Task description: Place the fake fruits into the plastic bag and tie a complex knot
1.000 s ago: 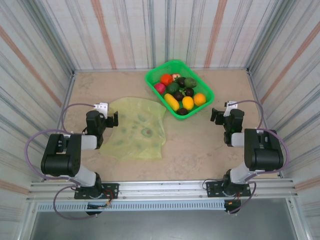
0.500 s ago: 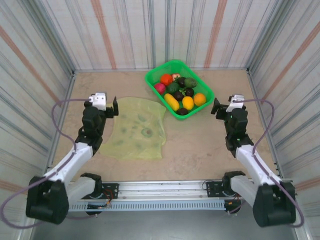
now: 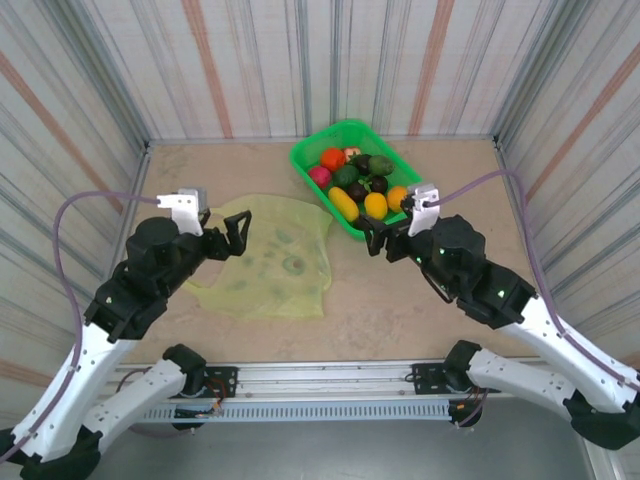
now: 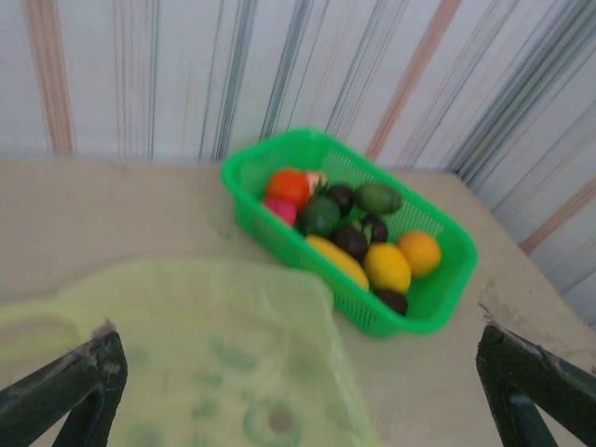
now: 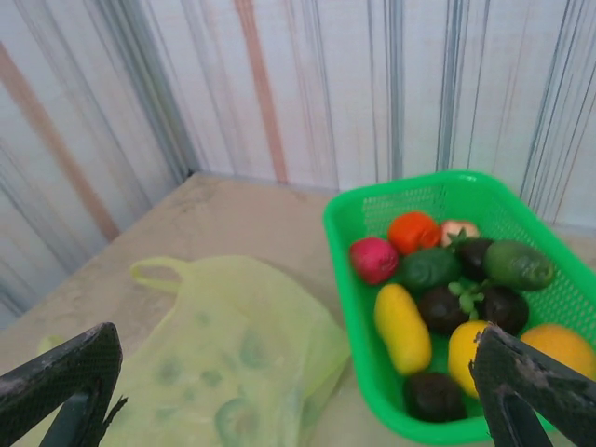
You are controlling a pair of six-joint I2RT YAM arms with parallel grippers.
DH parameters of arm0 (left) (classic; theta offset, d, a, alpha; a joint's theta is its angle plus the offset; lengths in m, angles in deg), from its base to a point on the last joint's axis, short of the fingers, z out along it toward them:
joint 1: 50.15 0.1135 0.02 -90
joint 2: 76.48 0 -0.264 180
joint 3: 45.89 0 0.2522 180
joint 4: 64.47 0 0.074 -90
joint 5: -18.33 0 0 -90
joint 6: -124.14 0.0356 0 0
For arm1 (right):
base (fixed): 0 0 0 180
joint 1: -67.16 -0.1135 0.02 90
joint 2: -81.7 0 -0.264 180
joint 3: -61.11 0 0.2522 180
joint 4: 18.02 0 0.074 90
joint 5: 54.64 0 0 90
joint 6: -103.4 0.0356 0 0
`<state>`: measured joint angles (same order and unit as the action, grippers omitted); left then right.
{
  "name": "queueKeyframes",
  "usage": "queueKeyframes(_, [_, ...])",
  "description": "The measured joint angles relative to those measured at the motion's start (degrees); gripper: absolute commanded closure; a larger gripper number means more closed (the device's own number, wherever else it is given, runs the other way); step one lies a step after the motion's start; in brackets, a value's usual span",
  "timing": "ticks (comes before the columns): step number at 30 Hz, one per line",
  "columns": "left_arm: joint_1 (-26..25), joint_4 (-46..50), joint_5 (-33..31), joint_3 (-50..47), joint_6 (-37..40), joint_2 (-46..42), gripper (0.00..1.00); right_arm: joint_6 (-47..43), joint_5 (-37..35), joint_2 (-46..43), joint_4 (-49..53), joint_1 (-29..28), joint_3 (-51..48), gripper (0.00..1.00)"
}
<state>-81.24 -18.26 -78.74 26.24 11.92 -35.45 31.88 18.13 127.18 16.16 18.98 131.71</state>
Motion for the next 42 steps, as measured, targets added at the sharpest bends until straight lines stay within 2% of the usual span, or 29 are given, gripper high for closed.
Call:
queueKeyframes(4, [1.9, 10.8, 1.6, -0.2, -4.9, -0.6, 0.01, 4.4, 8.2, 0.7, 7.5, 8.2, -0.6, 0.01])
queueKeyframes(7, [1.9, 14.5, 3.5, -0.2, -5.8, -0.8, 0.01, 6.1, 10.3, 4.1, 10.4, 8.4, -1.0, 0.15])
queueKeyframes(10, [1.9, 16.2, 4.3, -0.2, -5.5, -0.3, 0.01, 6.4, 10.5, 11.1, 14.3, 8.5, 0.2, 0.20])
queueKeyframes(13, [1.9, 17.5, 4.8, -0.2, -4.6, 1.4, 0.01, 5.8, 11.1, 21.1, 17.0, 10.5, 3.7, 0.37])
queueKeyframes(15, [1.9, 17.4, 5.0, -0.5, -3.9, 2.5, 0.01, 4.8, 11.5, 27.3, 17.6, 13.9, 5.9, 0.52])
queueKeyframes(18, [1.9, 17.2, 5.0, -1.7, -2.4, 3.4, 0.01, 4.0, 11.9, 35.1, 18.9, 19.7, 10.1, 0.67])
queueKeyframes(20, [1.9, 17.1, 4.9, -1.9, -1.5, 4.0, 0.01, 3.5, 11.9, 40.0, 19.3, 23.3, 13.8, 0.70])
queueKeyframes(22, [1.9, 16.5, 4.7, -1.9, -0.4, 4.5, 0.01, 3.2, 11.5, 45.0, 19.7, 26.2, 18.1, 0.78])
queueKeyframes(25, [1.9, 15.3, 4.2, -1.9, 0.8, 5.1, 0.01, 2.5, 10.6, 51.8, 20.2, 29.3, 23.8, 1.00])
queueKeyframes(32, [1.9, 12.9, 5.2, -1.9, 1.4, 6.4, 0.01, 2.2, 6.8, 62.2, 21.9, 32.2, 29.3, 1.00])
queueKeyframes(42, [1.9, 10.7, 6.2, -4.5, 1.5, 6.7, 0.01, 7.3, 3.9, 62.1, 23.5, 35.9, 26.0, 1.00])
